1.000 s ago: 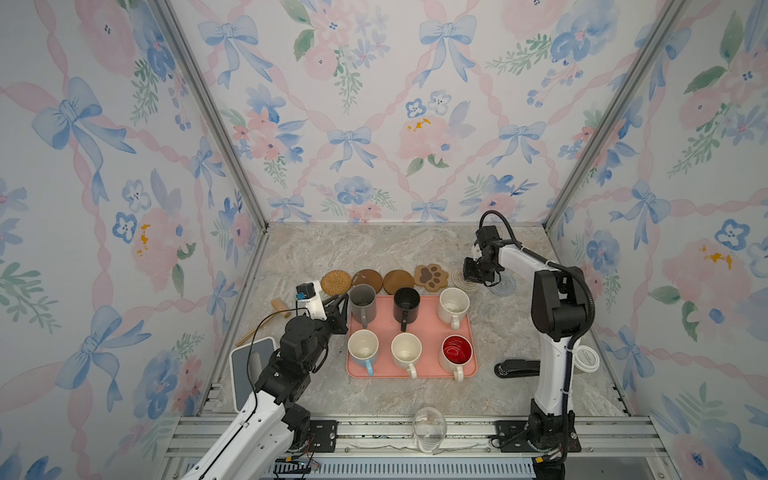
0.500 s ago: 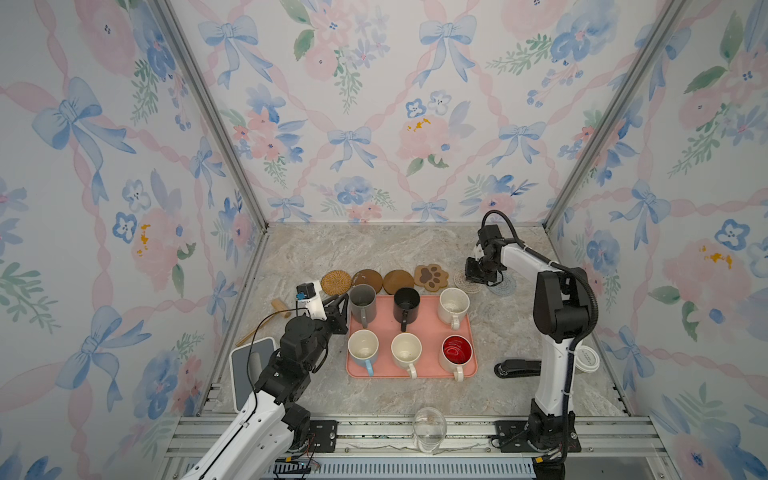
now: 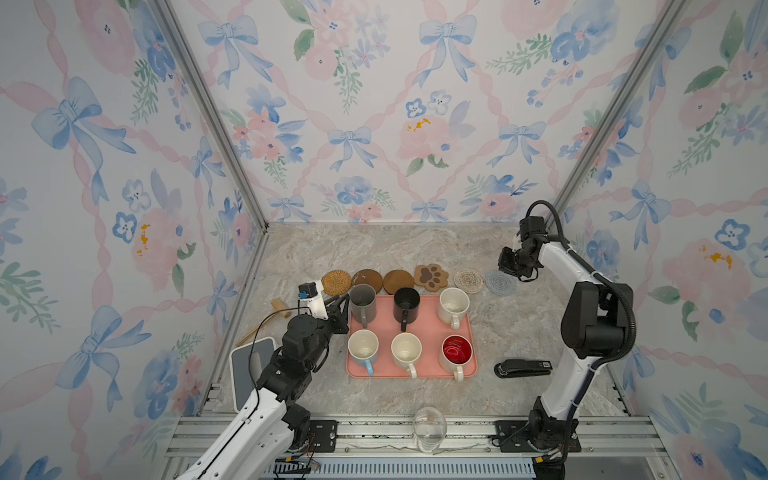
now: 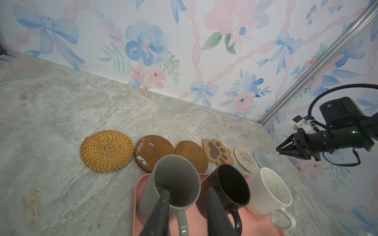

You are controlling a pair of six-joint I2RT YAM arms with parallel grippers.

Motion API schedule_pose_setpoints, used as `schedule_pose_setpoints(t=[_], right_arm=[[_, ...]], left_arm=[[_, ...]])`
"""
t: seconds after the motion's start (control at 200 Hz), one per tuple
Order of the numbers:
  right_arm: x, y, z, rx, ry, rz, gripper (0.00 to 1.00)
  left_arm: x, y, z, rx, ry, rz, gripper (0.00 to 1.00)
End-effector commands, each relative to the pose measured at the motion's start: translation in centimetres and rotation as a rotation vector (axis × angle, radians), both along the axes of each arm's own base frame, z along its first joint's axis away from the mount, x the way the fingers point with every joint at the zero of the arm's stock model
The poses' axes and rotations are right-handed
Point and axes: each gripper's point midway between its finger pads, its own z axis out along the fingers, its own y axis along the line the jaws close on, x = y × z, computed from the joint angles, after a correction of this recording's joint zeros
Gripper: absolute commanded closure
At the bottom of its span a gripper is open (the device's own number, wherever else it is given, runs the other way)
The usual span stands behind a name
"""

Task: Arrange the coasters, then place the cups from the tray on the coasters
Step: 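Move right gripper over the light-blue woven coaster and hover there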

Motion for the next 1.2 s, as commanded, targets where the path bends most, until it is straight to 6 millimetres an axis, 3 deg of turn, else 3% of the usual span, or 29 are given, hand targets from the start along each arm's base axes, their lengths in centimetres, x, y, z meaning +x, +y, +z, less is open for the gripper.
schedule_pose_setpoints(t=[0.0,0.165,0.41,0.76,1.195], right_arm=[[-2.3,-1.4,-1.3,-0.03,0.078,-0.015,0.78],[-2.6,-2.1,-3.0,-0.022,0.113,-0.029,0.79],[-1.4,-1.1,-5.3,0.049,0.127,-0.025,0.79],[-1.0,-0.6,-6.8,0.064,0.152,-0.012,0.8],[-1.3,2.3,-8.6,0.066,0.209,0.063,0.81]], left_arm=[[0.0,0.0,-0.1,0.017,-0.012,-0.003,0.72],[-0.1,-0.1,0.0,0.012,-0.012,-0.01,0.72],[-0.2,0.2,0.1,0.017,-0.01,0.002,0.72],[-0.2,0.3,0.1,0.021,-0.008,0.011,0.72],[-0.2,0.4,0.0,0.029,-0.005,0.012,0.72]])
